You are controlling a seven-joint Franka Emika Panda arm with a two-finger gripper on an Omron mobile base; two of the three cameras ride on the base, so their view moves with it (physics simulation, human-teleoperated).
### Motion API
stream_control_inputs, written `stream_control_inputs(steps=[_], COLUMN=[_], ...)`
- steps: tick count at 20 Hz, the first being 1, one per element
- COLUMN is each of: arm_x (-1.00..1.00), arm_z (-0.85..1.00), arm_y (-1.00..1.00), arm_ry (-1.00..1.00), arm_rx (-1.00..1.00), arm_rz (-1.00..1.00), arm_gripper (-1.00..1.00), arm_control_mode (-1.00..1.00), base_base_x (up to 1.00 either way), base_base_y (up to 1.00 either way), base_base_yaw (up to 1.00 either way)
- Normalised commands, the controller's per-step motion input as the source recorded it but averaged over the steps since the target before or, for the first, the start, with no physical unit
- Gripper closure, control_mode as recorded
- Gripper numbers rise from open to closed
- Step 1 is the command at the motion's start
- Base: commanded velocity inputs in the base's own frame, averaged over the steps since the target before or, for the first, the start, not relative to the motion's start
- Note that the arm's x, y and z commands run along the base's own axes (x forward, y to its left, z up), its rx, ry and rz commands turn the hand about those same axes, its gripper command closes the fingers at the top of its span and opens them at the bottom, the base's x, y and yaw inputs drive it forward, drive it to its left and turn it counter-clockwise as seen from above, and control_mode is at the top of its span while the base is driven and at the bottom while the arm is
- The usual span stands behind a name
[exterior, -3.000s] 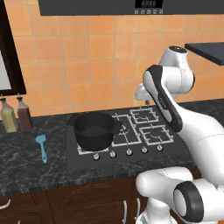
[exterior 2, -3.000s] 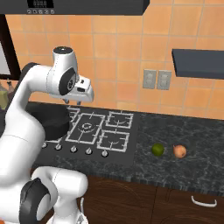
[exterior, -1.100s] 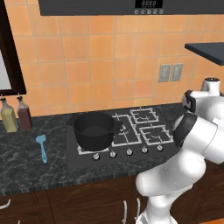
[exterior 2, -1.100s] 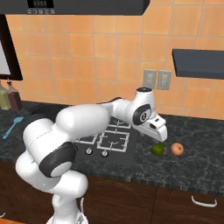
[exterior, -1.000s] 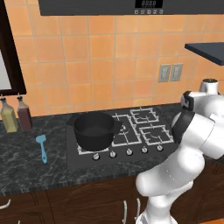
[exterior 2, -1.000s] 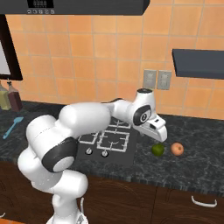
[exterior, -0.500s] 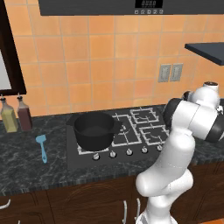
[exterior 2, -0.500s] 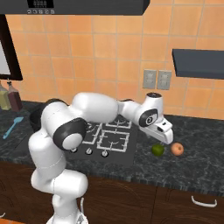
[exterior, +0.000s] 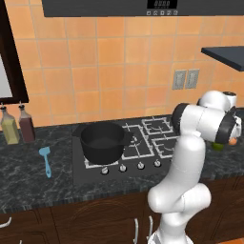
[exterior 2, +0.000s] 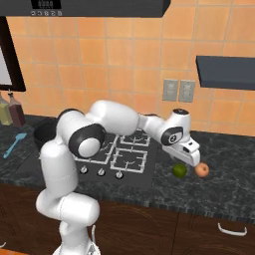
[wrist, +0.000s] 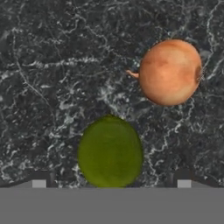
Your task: Put the lime and onion in the pot. Retrieve the spatula and lightly stir the vegetables in the pot.
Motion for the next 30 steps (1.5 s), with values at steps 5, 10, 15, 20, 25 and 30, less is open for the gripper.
stream_control_inputs(steps=[5, 10, 15, 20, 25, 30], arm_x=[0.00, 0.00, 0.00, 0.01, -0.03, 0.00], arm_z=[-0.40, -0.30, -0.32, -0.08, 0.80, 0.49], arm_y=[0.00, 0.00, 0.00, 0.04, 0.66, 0.51], arm_ry=[0.03, 0.03, 0.02, 0.02, -0.09, -0.03], arm_rx=[0.00, 0.00, 0.00, 0.00, -0.01, -0.11], arm_rz=[0.00, 0.00, 0.00, 0.01, 0.09, 0.07], arm_gripper=[-1.00, -1.00, -1.00, 1.00, 1.00, 1.00], arm_control_mode=[-1.00, -1.00, -1.00, -1.00, -1.00, -1.00], base_base_x=[0.00, 0.00, 0.00, 0.00, 0.00, 0.00], base_base_y=[0.00, 0.00, 0.00, 0.00, 0.00, 0.00], base_base_yaw=[0.00, 0.00, 0.00, 0.00, 0.00, 0.00])
